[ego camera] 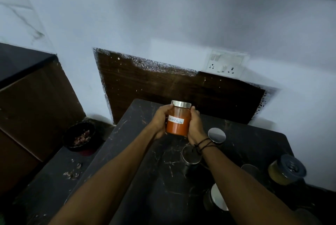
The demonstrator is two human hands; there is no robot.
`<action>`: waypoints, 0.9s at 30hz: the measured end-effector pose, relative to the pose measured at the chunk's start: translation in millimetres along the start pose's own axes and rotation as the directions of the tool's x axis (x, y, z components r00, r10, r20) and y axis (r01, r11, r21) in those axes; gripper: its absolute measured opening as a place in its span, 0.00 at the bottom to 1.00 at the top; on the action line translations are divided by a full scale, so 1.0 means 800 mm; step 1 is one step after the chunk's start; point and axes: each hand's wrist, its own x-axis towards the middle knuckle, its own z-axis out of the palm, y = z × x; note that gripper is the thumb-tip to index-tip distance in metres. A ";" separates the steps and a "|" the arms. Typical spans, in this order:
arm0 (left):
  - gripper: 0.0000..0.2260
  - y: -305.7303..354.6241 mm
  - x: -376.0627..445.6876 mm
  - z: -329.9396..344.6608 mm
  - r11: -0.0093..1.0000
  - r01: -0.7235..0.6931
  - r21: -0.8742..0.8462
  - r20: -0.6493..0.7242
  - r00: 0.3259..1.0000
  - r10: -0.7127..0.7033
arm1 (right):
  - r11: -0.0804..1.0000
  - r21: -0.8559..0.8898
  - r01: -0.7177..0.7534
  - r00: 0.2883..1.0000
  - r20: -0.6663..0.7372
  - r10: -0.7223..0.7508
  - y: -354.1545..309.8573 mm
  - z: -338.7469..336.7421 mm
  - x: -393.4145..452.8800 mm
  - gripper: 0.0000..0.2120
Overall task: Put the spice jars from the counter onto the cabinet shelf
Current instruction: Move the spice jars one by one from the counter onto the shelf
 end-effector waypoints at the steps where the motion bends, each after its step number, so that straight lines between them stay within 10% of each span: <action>1: 0.18 0.011 0.000 0.003 1.000 -0.020 -0.004 0.007 1.000 0.020 | 1.000 -0.004 0.026 1.000 -0.005 -0.026 -0.012 0.001 -0.001 0.20; 27: 0.15 0.441 -0.056 0.156 0.739 -0.671 0.049 0.205 0.731 0.650 | 0.644 0.064 0.762 0.641 0.068 -0.765 -0.459 0.051 -0.070 0.12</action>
